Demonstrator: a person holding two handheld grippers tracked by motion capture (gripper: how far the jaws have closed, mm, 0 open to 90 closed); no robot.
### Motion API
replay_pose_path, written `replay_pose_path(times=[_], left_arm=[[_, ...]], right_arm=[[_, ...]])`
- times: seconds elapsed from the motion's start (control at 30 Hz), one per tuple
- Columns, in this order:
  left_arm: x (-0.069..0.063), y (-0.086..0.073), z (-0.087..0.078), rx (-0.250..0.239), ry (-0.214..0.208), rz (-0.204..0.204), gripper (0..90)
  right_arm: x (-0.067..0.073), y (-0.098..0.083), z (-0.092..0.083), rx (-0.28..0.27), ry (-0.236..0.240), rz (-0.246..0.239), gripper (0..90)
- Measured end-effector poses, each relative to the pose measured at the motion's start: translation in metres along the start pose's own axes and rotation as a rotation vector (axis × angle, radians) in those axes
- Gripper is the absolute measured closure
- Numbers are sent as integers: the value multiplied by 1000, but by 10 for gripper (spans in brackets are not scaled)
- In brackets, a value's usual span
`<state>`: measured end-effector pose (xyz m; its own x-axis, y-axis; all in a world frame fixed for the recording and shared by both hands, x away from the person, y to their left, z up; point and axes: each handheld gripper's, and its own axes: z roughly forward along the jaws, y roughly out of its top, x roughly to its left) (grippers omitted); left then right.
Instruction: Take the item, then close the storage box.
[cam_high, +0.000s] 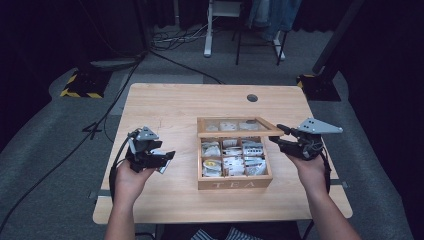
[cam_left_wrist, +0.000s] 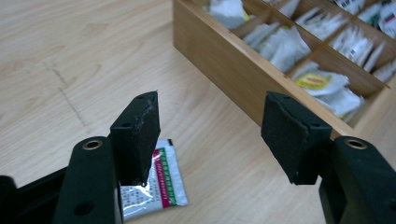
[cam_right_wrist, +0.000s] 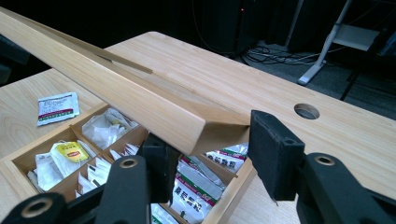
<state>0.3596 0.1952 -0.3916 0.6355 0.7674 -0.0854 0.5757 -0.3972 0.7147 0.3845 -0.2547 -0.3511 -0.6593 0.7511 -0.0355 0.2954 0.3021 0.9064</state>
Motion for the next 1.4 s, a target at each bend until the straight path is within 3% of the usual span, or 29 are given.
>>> replay_pose_path(times=[0.23,0.47,0.6,0.8,1.0,1.2,1.4], left_arm=[[-21,-1,-2,-3,-30,64,382],[-38,-14,2,6,-71,97,382],[-40,-28,10,18,-110,85,381],[-41,-48,29,73,-148,69,380],[-42,-52,45,111,-185,85,374],[-45,-57,59,161,-192,82,370],[-48,-61,71,178,-196,74,366]], right_arm=[[0,0,0,0,0,2,531],[0,-1,0,4,6,0,529],[1,-1,0,12,1,-3,529],[1,-1,0,14,3,-2,528],[1,-3,0,25,14,-2,521],[0,-4,0,32,21,-2,517],[0,-4,0,44,25,-3,515]])
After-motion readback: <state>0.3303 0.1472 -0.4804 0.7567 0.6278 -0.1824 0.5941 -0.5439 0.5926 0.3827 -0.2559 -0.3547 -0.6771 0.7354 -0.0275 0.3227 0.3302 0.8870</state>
